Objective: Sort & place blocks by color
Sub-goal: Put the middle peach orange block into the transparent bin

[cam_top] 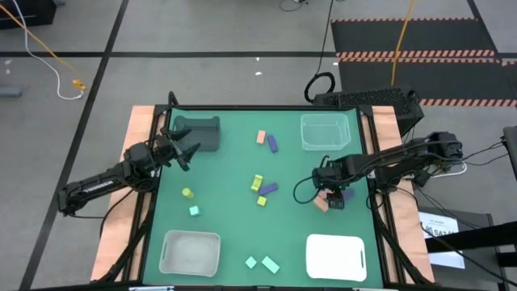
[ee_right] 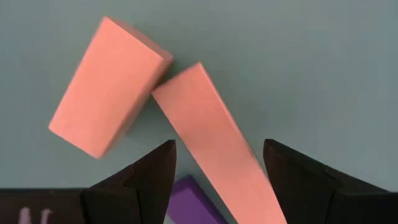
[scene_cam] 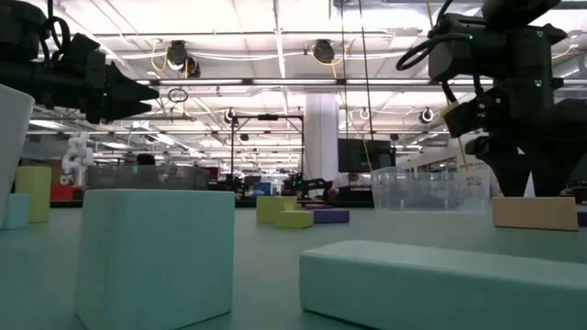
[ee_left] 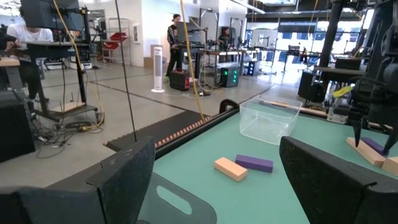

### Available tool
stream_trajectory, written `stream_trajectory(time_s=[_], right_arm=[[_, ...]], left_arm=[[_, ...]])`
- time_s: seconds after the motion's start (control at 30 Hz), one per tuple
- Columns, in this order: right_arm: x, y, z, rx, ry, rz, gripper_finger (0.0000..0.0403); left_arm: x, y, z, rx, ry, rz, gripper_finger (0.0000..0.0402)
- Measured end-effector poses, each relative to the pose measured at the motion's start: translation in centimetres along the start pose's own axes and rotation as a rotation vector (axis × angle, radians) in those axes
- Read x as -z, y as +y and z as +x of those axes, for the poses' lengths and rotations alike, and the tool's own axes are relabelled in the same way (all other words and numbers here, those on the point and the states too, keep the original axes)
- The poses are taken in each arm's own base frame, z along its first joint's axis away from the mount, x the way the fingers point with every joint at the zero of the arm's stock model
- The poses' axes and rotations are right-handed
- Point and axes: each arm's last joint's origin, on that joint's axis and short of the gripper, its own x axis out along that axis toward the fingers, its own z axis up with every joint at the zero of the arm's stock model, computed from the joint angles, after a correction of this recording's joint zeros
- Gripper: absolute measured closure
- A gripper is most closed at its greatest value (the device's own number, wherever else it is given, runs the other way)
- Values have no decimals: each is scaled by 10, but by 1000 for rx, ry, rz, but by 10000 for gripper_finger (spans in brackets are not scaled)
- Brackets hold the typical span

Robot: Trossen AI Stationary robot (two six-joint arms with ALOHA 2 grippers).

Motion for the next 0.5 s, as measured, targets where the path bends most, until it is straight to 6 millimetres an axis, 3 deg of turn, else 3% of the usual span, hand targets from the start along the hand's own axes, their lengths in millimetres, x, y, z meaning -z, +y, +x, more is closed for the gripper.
stream_trajectory(time_s=[0.27,0.5], right_arm=[[-6,7,11,-1,5,-33,172],[-9,8,18,33,17,-39,224]], left_arm=[[0,0,0,0,0,0,55],[0,0,0,0,0,0,55]])
